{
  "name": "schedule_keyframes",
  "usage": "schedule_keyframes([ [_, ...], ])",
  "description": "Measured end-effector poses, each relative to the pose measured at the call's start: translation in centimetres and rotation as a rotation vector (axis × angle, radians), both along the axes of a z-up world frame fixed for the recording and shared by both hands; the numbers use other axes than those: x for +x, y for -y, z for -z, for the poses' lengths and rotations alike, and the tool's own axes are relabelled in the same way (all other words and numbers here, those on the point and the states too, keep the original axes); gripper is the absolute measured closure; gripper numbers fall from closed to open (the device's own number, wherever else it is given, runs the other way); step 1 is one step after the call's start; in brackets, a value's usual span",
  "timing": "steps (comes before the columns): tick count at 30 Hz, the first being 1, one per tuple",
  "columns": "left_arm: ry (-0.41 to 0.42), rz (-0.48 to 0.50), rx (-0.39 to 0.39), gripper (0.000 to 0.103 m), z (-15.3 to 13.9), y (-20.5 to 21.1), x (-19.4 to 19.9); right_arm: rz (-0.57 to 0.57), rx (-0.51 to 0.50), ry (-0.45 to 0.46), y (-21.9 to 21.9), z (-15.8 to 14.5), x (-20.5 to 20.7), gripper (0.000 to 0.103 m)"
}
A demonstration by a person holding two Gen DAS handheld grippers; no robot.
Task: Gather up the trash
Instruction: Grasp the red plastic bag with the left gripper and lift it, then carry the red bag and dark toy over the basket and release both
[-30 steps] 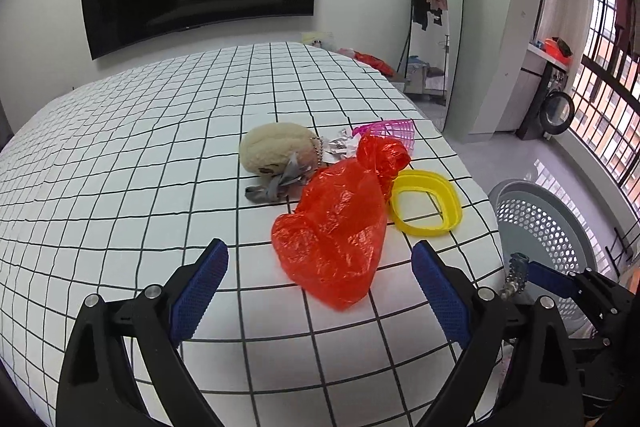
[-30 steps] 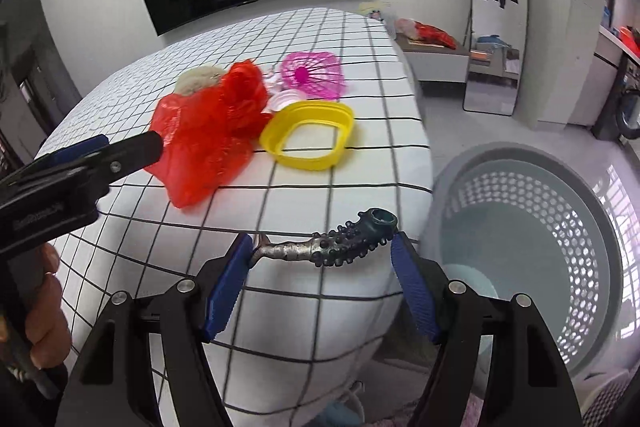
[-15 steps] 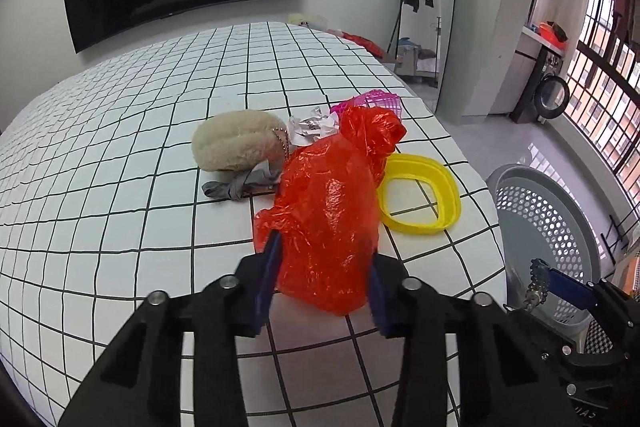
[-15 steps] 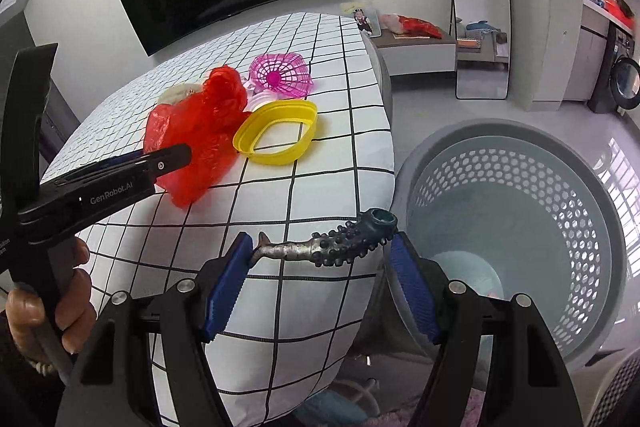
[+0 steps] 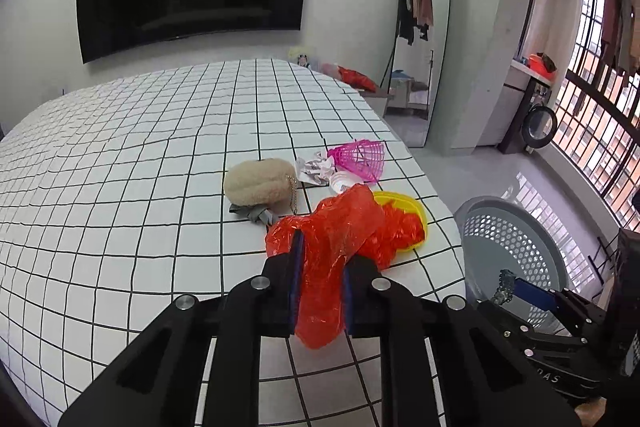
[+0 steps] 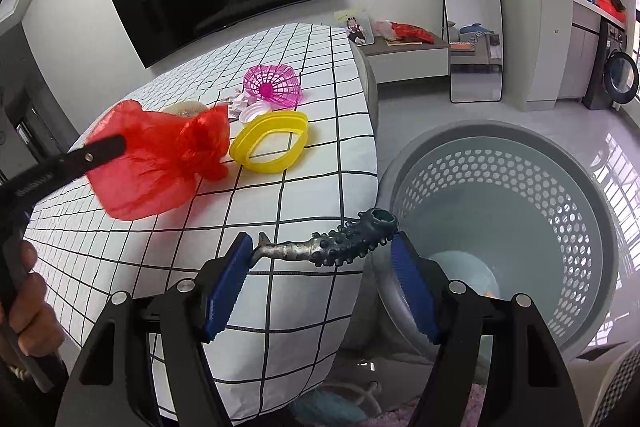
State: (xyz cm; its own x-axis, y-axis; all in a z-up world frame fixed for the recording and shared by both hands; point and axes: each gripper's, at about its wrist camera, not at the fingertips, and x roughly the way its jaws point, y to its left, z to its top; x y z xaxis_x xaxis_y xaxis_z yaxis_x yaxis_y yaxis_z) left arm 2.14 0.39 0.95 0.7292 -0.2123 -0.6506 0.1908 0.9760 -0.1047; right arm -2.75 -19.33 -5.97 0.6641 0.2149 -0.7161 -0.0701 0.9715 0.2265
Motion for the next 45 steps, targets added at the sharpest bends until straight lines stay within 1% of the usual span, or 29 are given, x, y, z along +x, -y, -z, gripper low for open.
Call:
schedule_keyframes([
  [7,0.059,0.041,-0.018,0.087,-2.4,1.2,-1.3,0.035,0.007,0.019,1.5,-0.5,-0.9,0.034],
  [10,0.072,0.066,-0.018,0.086,-2.8,2.3,-1.6,0.058,0.011,0.023,2.6,-0.6,-1.5,0.034],
  [13,0.08,0.104,-0.02,0.086,-3.2,4.0,-1.7,0.089,0.012,0.029,4.0,-0.9,-2.2,0.034],
  [19,0.076,0.212,-0.009,0.086,-3.1,9.3,-1.5,0.176,0.011,0.041,7.6,-1.3,-3.9,0.034],
  [24,0.057,0.303,0.012,0.086,-2.2,13.9,-1.4,0.248,0.011,0.039,10.9,-0.9,-4.9,0.034],
  [28,0.017,0.377,0.034,0.087,-0.7,17.5,-1.1,0.296,0.016,0.021,13.5,0.0,-5.4,0.034],
  [32,-0.017,0.42,0.07,0.087,1.0,20.6,-0.9,0.321,0.028,-0.003,15.2,1.1,-5.3,0.034],
  [38,-0.078,0.455,0.114,0.087,3.5,23.5,0.1,0.335,0.039,-0.04,16.9,2.6,-4.5,0.034],
  [41,-0.116,0.456,0.133,0.087,4.7,24.3,0.8,0.326,0.045,-0.057,17.2,3.3,-3.9,0.034],
  [45,-0.143,0.459,0.154,0.087,5.7,25.0,1.3,0.317,0.039,-0.077,17.3,3.8,-3.2,0.034],
])
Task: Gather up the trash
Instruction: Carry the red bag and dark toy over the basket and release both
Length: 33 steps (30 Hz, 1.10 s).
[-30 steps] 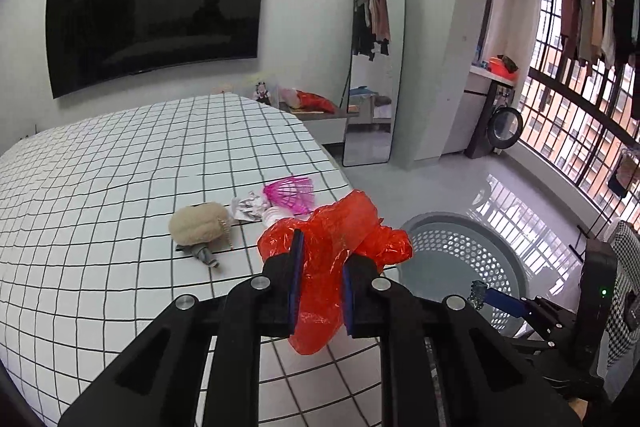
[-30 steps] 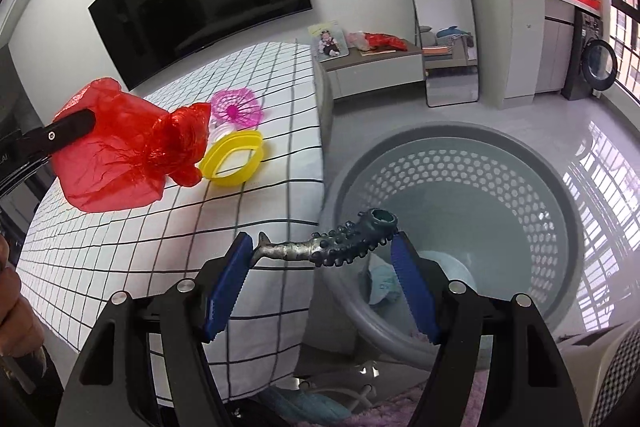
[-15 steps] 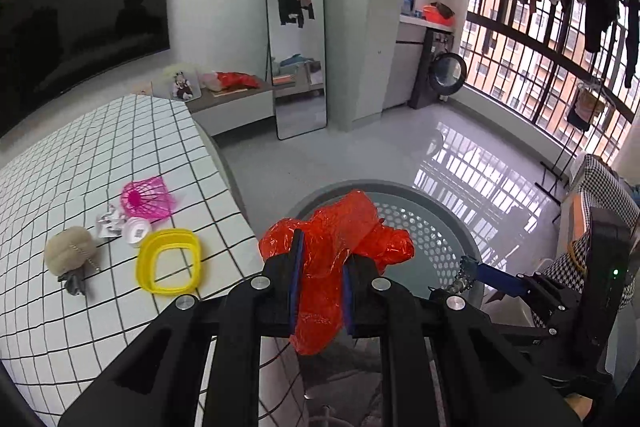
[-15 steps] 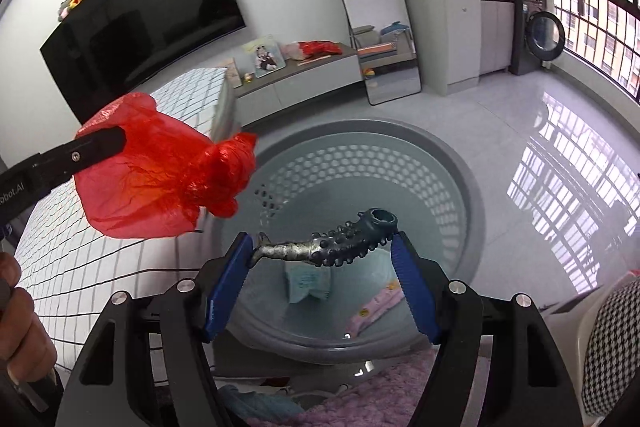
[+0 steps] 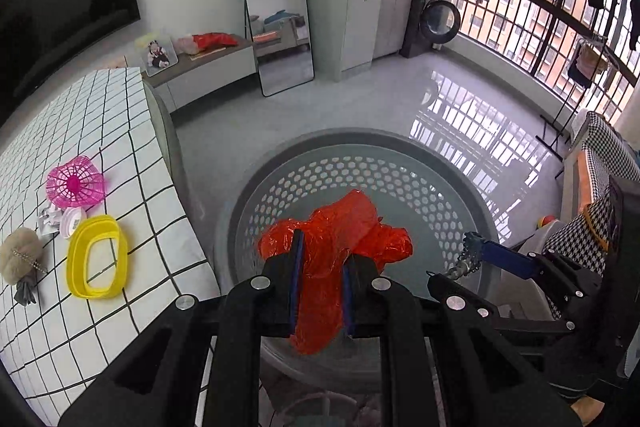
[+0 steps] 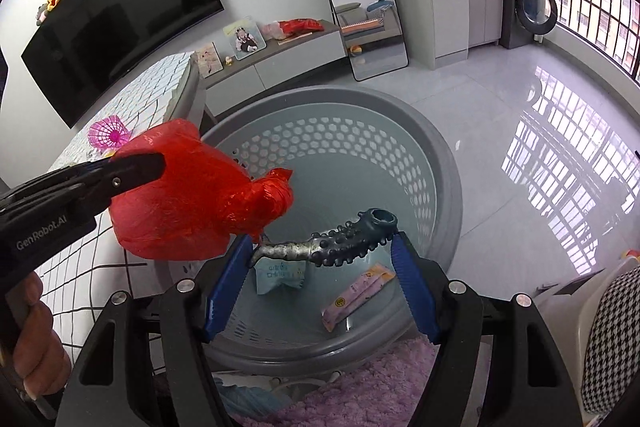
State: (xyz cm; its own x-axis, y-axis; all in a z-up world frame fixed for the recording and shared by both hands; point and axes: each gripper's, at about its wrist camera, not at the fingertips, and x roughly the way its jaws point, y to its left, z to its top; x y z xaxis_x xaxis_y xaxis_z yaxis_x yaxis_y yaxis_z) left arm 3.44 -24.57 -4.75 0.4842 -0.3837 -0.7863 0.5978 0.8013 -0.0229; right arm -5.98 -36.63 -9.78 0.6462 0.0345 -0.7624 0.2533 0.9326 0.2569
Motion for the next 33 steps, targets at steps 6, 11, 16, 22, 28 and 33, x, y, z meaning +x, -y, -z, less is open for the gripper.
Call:
schedule_keyframes([
  [6,-0.015,-0.002,0.024,0.087,0.6,0.7,0.4,-0.004,0.003,-0.019,-0.1,0.2,1.0,0.034],
  [11,-0.034,-0.013,0.037,0.086,1.2,0.6,1.0,-0.004,0.005,-0.022,0.3,0.6,1.1,0.034],
  [16,-0.038,-0.027,0.043,0.086,1.2,0.3,1.3,0.008,0.011,-0.012,0.6,0.3,1.0,0.034],
  [22,-0.008,-0.044,0.038,0.043,0.6,-0.2,1.0,0.015,0.007,0.003,0.6,0.0,0.8,0.025],
  [28,0.011,-0.056,0.033,0.041,0.0,-0.7,0.9,0.019,0.007,0.013,0.5,-0.2,0.6,0.022],
  [33,0.015,-0.067,0.028,0.035,-0.1,-1.2,0.8,0.018,0.008,0.016,0.2,-0.2,0.4,0.022],
])
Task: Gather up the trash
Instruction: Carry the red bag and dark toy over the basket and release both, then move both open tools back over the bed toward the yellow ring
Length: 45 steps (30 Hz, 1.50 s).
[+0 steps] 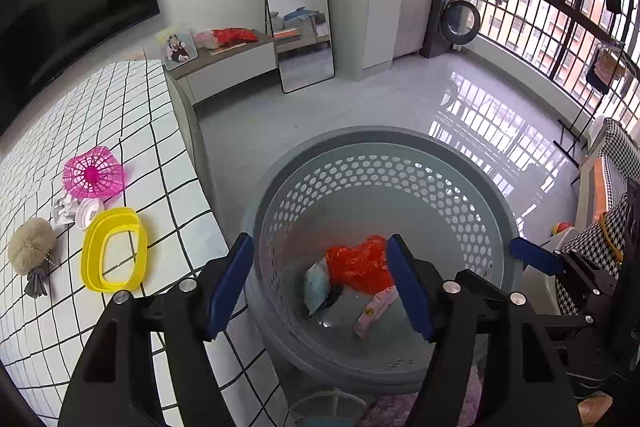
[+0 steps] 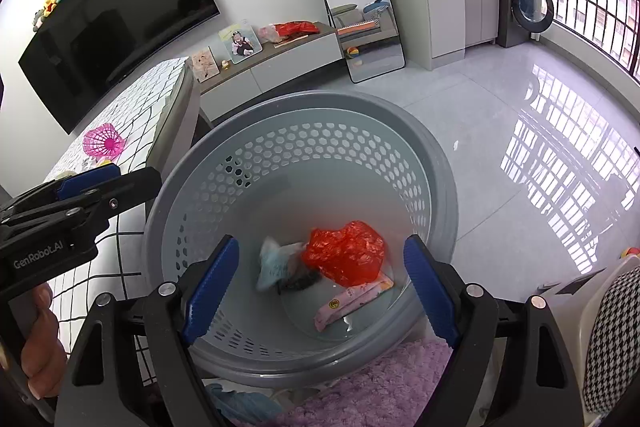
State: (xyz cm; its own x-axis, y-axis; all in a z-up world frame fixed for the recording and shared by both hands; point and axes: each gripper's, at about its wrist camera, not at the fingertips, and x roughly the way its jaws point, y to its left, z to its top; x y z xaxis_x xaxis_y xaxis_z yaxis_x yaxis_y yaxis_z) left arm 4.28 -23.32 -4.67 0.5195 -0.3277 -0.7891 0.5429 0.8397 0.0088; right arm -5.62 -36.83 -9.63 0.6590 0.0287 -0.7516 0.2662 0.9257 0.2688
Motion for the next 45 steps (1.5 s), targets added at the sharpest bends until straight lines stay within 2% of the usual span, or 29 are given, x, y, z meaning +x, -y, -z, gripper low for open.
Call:
schedule_keyframes([
  [26,0.018,-0.047,-0.008,0.028,-0.1,-2.4,-0.5,0.02,-0.012,0.017,-1.1,-0.8,-0.6,0.022],
  [32,0.046,-0.069,-0.009,0.024,-0.6,-3.4,-0.9,0.03,-0.029,0.028,-1.6,-1.4,-1.0,0.022],
  [45,0.107,-0.143,-0.015,0.022,-1.8,-6.6,-1.9,0.003,-0.059,0.065,-3.9,-2.6,-1.5,0.022],
])
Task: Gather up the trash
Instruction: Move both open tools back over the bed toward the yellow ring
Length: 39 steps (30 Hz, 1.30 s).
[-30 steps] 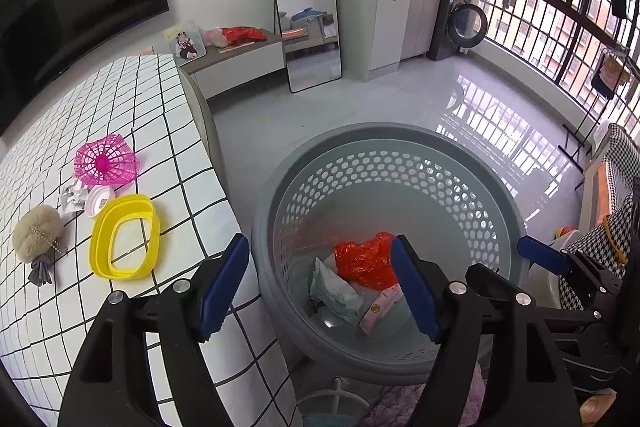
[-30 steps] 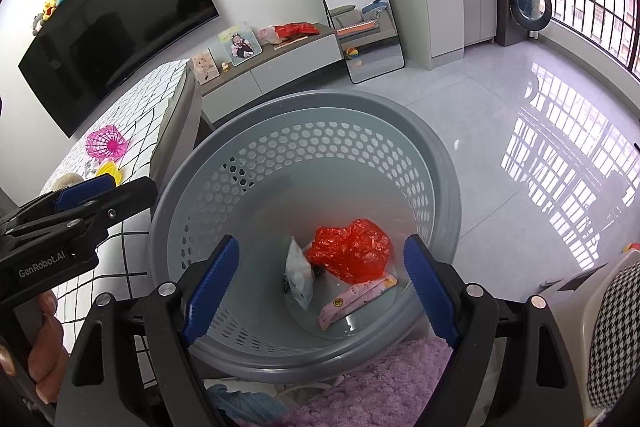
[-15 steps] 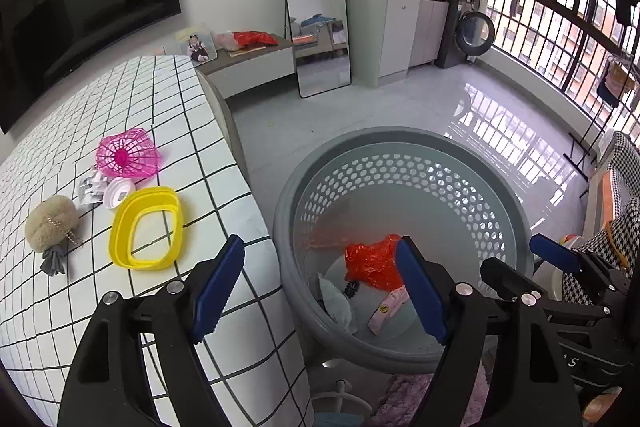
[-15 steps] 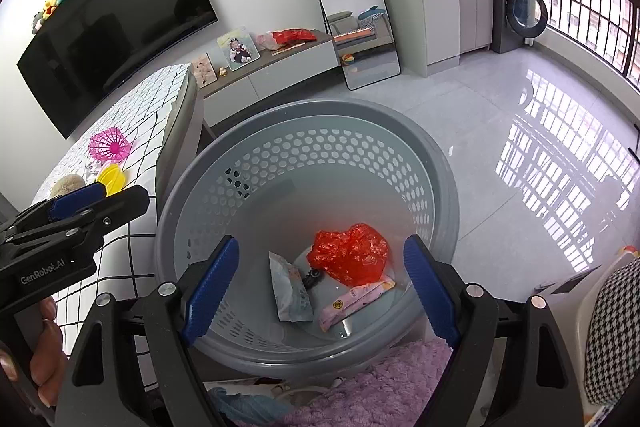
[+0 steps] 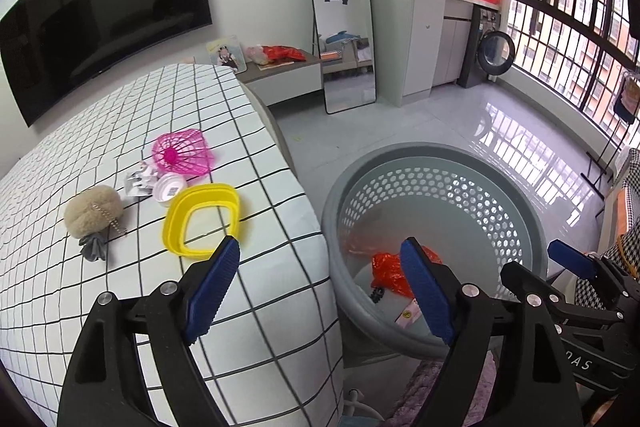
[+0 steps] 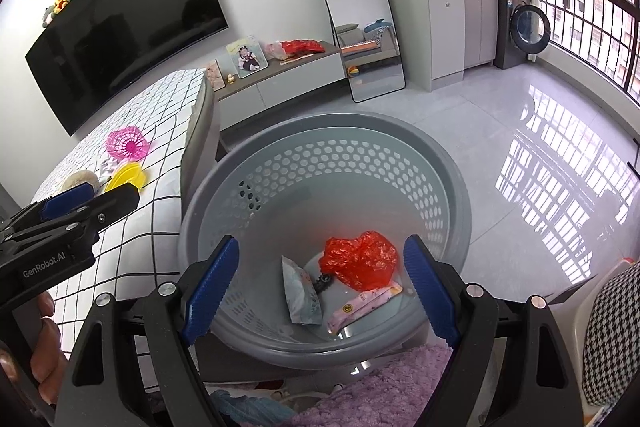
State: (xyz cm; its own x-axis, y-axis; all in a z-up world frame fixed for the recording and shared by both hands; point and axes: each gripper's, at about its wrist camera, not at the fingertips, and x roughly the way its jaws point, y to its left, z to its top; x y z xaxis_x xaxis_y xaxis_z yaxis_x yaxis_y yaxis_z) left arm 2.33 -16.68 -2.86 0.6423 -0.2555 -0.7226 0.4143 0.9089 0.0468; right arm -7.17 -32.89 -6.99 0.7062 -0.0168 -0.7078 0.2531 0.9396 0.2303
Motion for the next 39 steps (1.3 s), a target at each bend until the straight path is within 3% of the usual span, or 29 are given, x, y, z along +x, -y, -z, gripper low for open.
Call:
schedule_keyframes([
  [21,0.034,-0.159,-0.023,0.016,-0.9,-8.3,-0.7,-0.113,-0.023,0.013,-5.5,-0.7,1.9,0.022],
  [39,0.023,-0.389,-0.002,0.015,0.1,-17.9,2.1,-0.332,-0.027,0.004,-13.2,-1.0,9.2,0.022],
])
